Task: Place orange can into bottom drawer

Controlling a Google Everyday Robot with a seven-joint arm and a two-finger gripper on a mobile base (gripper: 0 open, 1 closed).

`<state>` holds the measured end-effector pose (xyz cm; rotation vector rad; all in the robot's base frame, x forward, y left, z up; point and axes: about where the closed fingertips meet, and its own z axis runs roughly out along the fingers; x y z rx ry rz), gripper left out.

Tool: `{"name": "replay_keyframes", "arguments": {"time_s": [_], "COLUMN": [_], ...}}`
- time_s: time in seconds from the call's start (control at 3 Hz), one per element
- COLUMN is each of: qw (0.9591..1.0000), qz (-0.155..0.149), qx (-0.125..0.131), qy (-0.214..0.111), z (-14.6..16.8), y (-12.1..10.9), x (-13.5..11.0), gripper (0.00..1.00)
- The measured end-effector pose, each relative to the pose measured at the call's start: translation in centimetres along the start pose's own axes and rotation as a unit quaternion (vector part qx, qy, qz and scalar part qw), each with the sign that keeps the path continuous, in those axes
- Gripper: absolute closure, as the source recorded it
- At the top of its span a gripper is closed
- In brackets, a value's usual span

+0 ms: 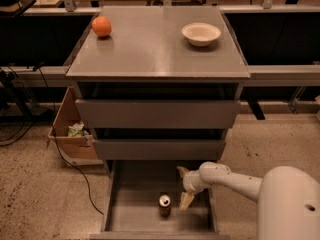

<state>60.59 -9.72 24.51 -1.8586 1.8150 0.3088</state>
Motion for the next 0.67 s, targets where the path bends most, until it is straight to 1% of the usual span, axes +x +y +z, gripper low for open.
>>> {"name": "replay_keyframes", "arguments": {"time_s": [0.33,0.67], "qw": [0.9995,0.9992], "qz": [-0.014,-0.022], "qx": [0.002,0.011], "qy": [0.028,0.031], "z": [-5.8,-7.3], "y": [-1.1,-2.2], "x": [-2.1,-2.9], "gripper": [0.0,0.0]}}
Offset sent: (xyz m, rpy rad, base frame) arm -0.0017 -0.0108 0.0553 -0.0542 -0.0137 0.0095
